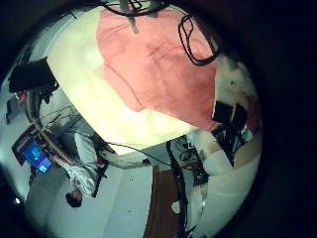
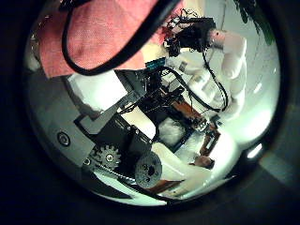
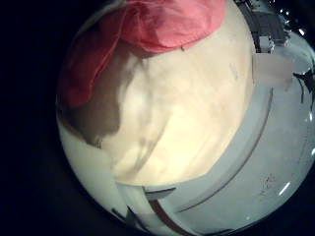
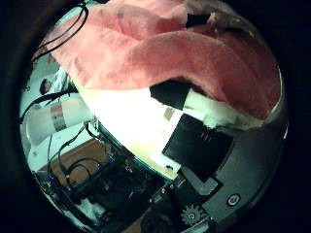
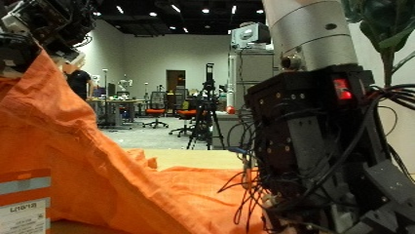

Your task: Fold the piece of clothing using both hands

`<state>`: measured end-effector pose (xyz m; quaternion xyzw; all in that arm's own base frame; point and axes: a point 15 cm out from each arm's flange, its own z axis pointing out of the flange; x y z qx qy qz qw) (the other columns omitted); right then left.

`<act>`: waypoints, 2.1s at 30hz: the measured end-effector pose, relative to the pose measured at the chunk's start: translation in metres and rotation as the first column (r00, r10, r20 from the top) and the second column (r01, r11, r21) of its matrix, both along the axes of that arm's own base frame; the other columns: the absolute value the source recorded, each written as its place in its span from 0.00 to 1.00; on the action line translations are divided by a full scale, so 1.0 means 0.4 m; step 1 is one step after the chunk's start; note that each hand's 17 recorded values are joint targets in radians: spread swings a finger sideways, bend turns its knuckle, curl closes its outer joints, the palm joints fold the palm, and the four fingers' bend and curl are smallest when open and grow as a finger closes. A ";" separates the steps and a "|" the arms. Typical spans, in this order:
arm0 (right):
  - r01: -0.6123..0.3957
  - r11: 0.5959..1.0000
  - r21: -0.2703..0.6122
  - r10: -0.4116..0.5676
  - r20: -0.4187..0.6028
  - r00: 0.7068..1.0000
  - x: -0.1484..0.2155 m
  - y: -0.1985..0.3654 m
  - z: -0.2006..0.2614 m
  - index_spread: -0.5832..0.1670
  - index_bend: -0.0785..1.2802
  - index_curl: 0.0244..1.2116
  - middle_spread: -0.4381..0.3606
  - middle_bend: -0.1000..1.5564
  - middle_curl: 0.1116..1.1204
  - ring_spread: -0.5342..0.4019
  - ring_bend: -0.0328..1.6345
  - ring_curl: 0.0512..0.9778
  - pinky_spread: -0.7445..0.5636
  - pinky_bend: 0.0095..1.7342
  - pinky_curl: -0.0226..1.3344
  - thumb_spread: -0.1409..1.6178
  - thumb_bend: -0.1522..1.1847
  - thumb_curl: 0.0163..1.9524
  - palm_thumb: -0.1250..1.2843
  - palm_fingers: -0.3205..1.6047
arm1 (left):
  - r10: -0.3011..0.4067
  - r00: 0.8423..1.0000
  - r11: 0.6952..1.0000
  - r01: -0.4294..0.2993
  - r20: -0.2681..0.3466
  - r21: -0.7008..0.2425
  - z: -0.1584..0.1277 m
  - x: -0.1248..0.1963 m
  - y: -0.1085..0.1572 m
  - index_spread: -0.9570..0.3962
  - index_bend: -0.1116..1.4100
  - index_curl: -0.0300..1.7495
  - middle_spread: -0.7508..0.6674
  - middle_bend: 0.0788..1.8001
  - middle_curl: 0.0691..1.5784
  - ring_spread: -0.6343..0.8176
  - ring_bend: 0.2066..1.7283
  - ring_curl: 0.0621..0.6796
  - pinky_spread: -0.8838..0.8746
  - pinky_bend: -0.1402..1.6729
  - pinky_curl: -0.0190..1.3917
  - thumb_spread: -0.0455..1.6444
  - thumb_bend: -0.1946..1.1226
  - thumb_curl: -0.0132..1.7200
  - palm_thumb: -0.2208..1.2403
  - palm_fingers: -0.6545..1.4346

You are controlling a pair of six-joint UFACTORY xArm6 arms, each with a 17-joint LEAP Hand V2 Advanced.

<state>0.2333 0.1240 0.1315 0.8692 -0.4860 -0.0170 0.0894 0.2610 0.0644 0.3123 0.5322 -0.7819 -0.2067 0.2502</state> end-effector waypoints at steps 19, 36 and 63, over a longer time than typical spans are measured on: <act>0.105 0.993 0.059 -0.110 0.078 0.991 0.082 -0.111 0.311 0.38 0.80 0.81 0.35 0.81 0.81 0.30 0.80 0.80 0.39 0.74 0.62 0.63 0.21 0.38 0.89 0.72 | -0.048 0.999 0.999 0.048 -0.017 -0.017 0.079 0.004 -0.028 0.16 0.45 0.63 0.23 0.67 0.43 0.15 0.77 0.71 0.17 0.74 0.41 0.66 0.13 0.32 0.60 0.89; 0.219 0.975 0.026 -0.220 0.021 0.975 0.412 -0.134 0.371 0.41 0.81 0.81 0.37 0.82 0.78 0.31 0.79 0.82 0.39 0.68 0.68 0.64 0.13 0.43 0.83 0.71 | 0.070 0.996 0.995 -0.066 0.054 -0.073 0.015 0.324 -0.005 0.16 0.46 0.63 0.23 0.68 0.43 0.16 0.77 0.72 0.17 0.75 0.41 0.65 0.13 0.33 0.62 0.88; 0.394 0.903 0.170 -0.400 0.004 0.916 0.862 -0.147 0.160 0.27 0.31 0.54 0.45 0.47 0.51 0.35 0.66 0.60 0.33 0.43 0.58 0.98 0.11 0.19 0.58 0.23 | 0.372 0.899 0.905 -0.298 0.230 -0.303 -0.231 0.612 -0.017 0.44 0.21 0.55 0.41 0.35 0.34 0.32 0.56 0.59 0.28 0.61 0.40 0.67 0.13 0.29 0.51 0.28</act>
